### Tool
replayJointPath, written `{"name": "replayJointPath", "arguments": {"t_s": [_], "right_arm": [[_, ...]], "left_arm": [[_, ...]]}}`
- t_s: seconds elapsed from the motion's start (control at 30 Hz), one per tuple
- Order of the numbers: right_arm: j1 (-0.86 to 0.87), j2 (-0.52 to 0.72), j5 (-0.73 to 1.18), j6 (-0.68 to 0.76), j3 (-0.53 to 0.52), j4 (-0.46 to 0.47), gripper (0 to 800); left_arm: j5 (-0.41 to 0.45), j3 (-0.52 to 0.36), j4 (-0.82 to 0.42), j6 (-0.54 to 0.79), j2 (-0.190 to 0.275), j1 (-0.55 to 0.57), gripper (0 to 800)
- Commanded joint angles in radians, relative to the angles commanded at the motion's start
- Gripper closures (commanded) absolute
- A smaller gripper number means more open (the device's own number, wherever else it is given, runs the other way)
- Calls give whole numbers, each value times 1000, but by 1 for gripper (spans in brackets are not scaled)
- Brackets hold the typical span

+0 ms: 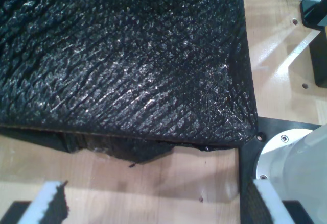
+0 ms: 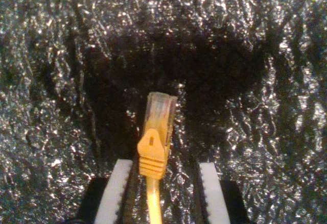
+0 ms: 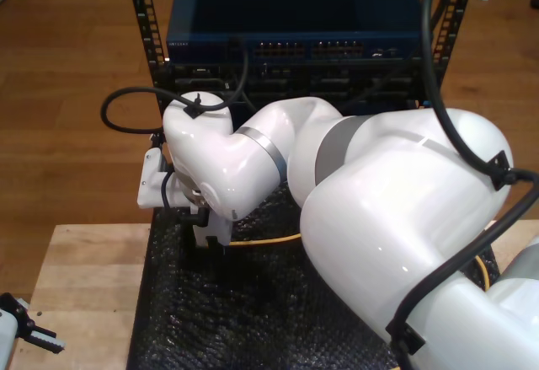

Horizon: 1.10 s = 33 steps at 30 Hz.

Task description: Grab the cable and plug it in

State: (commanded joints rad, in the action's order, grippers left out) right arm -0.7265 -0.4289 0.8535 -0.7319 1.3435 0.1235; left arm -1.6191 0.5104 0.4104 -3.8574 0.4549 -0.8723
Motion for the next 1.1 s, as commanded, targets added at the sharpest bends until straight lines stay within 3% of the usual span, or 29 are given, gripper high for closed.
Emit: {"name": "replayJointPath", "arguments": {"t_s": [0.3, 0.43, 0.57, 0.67, 0.9, 1.1], "right_arm": [[-3, -3, 0, 2, 5, 0, 577], [-3, -9, 0, 3, 3, -2, 654], [-5, -15, 0, 3, 5, -2, 660], [-5, -17, 0, 3, 5, -2, 747], [-3, -14, 2, -12, 6, -3, 787], [0, -2, 9, -144, 31, -17, 794]], "left_arm": [[0, 0, 0, 0, 0, 0, 0], [0, 2, 0, 0, 0, 0, 0], [0, 2, 0, 0, 0, 0, 0], [0, 2, 0, 0, 0, 0, 0], [0, 2, 0, 0, 0, 0, 0], [-6, 6, 0, 0, -11, 0, 0]]}}
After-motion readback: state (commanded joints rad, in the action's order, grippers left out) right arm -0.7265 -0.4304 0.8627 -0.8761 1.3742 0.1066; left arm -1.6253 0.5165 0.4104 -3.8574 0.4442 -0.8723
